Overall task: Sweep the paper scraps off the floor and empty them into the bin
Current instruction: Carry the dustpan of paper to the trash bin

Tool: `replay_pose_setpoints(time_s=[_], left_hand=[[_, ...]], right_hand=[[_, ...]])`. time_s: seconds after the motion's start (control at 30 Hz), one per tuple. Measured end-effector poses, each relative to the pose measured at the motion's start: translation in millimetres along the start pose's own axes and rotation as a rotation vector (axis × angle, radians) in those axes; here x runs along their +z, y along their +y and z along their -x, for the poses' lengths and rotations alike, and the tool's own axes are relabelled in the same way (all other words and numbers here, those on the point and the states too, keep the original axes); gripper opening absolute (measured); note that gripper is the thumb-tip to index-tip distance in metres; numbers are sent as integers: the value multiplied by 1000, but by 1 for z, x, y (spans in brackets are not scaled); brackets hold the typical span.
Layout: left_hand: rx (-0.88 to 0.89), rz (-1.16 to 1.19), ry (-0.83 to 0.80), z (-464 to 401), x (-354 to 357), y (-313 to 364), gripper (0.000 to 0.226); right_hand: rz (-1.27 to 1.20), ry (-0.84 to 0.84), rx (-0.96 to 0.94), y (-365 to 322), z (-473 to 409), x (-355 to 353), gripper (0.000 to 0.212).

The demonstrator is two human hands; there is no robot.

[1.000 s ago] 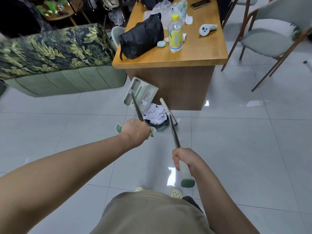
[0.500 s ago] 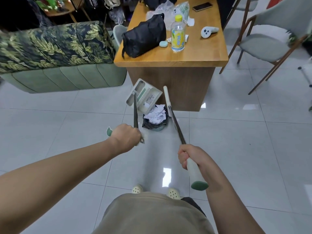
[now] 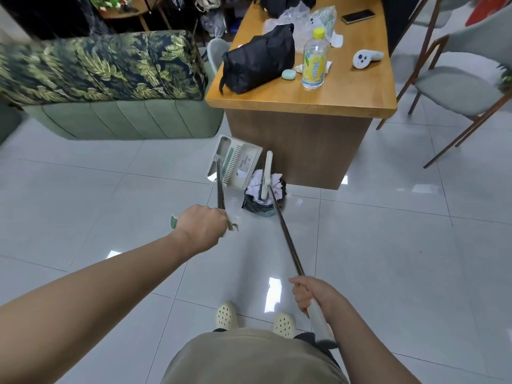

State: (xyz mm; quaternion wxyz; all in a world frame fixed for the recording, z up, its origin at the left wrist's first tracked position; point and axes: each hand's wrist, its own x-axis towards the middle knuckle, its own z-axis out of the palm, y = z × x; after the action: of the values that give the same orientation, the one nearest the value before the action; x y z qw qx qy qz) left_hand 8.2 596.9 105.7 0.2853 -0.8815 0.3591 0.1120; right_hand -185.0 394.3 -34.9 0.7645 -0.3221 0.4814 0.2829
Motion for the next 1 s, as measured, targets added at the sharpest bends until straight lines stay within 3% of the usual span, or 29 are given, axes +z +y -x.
replay_pose_setpoints(time_s=[0.17,0.43,0.7,1.0], left_hand=[[-34,42,-6,6,6,-3,27],[-75,43,6,-3,12,-7,23],[-129,80,13,-14,19,-24,27],[-213,177,37,-24,15,-46,24]], right_hand=[[276,109,35,3,-19,-9,20],[393,59,-19,9,-3,-18,30],[229,32,-80,25,25,-37,28],[142,5,-46,-2,53,-24,41]])
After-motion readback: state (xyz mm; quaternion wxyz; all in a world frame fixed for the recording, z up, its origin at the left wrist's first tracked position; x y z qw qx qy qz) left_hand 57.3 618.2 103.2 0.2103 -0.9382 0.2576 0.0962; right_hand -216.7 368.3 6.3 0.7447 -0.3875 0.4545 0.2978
